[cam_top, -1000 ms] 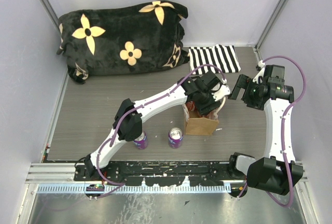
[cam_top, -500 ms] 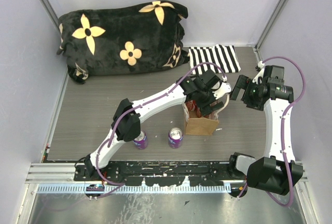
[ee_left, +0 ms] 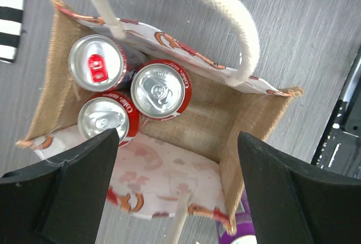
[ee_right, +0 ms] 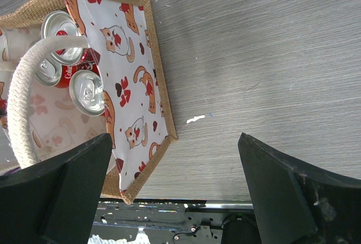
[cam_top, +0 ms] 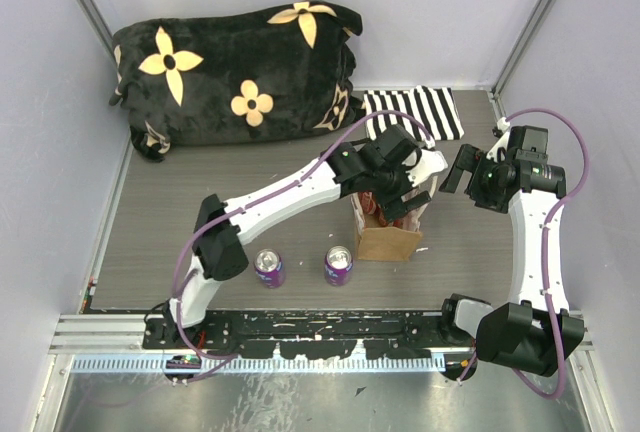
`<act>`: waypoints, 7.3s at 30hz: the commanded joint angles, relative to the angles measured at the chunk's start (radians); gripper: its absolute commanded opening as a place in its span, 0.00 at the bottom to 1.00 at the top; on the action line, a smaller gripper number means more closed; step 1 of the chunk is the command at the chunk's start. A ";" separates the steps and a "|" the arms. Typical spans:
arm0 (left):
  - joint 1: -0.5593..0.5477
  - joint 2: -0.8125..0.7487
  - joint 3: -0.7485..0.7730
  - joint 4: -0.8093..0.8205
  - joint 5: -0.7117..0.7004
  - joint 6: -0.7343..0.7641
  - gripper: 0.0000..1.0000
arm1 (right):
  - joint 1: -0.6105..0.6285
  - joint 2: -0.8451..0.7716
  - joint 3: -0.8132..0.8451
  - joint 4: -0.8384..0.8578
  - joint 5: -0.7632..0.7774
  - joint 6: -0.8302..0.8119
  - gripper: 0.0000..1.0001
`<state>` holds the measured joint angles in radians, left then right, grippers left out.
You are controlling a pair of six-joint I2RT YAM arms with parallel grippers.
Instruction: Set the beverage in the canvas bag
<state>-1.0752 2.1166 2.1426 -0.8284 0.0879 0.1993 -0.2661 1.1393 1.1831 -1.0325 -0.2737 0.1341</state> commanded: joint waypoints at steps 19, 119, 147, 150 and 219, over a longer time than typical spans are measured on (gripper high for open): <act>0.210 -0.892 -0.848 -0.065 0.318 -0.014 0.93 | -0.004 -0.027 -0.007 0.036 -0.021 -0.001 1.00; 0.308 -0.168 0.018 0.187 0.310 -0.098 0.02 | -0.004 -0.053 -0.063 0.036 -0.052 0.006 1.00; 0.129 -0.242 -0.391 0.274 0.230 -0.028 0.01 | -0.005 -0.051 -0.080 0.039 -0.043 0.000 1.00; 0.127 -0.214 -0.393 0.280 0.220 -0.033 0.01 | -0.004 -0.051 -0.083 0.040 -0.039 -0.003 1.00; 0.100 -0.228 -0.426 0.226 0.146 -0.051 0.97 | -0.005 -0.043 -0.104 0.059 -0.052 0.003 1.00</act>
<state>-0.9726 1.9324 1.6718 -0.5758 0.2539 0.1532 -0.2661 1.1152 1.0653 -0.9989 -0.3130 0.1383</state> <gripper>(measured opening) 0.967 0.999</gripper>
